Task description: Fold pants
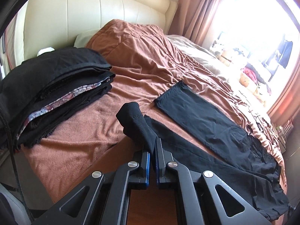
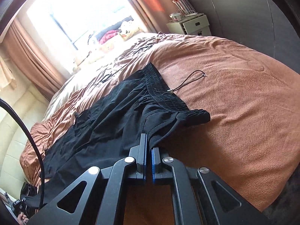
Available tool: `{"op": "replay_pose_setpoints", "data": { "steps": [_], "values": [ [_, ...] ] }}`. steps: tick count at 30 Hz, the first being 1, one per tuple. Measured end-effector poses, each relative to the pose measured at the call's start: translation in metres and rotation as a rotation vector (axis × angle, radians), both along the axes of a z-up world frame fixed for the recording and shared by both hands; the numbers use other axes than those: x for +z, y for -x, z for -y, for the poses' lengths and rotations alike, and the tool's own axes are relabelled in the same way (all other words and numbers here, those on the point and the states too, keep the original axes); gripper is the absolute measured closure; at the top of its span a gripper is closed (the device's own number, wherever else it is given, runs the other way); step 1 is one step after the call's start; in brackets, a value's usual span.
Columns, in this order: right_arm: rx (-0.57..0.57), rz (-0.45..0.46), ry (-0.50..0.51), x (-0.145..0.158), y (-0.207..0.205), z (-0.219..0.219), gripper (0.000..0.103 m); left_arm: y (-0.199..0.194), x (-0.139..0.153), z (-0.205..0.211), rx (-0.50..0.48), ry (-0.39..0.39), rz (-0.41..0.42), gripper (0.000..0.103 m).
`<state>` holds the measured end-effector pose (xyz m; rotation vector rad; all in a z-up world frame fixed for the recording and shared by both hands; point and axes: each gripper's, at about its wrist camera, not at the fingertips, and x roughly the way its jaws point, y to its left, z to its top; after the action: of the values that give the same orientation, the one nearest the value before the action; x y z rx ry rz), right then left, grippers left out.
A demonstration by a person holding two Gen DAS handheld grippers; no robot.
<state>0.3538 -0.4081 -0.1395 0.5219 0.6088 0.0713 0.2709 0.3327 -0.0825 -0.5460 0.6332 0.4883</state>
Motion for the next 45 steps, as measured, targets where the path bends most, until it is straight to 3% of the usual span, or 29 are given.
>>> {"op": "replay_pose_setpoints", "data": {
  "steps": [6, 22, 33, 45],
  "values": [
    [0.015, 0.019, 0.025, 0.018, -0.022, -0.005, 0.103, -0.031, 0.019, 0.001, -0.025, -0.070, 0.016, 0.098],
    [0.044, 0.016, 0.182, 0.053, -0.120, -0.038, 0.103, -0.140, 0.041, -0.013, -0.071, -0.150, -0.015, 0.099],
    [0.066, -0.018, 0.273, 0.055, -0.205, -0.068, 0.103, -0.222, 0.020, -0.025, -0.097, -0.170, -0.098, 0.099],
    [0.081, -0.094, 0.358, 0.035, -0.295, -0.085, 0.103, -0.322, -0.014, -0.034, -0.144, -0.166, -0.227, 0.099]
  ]
}}
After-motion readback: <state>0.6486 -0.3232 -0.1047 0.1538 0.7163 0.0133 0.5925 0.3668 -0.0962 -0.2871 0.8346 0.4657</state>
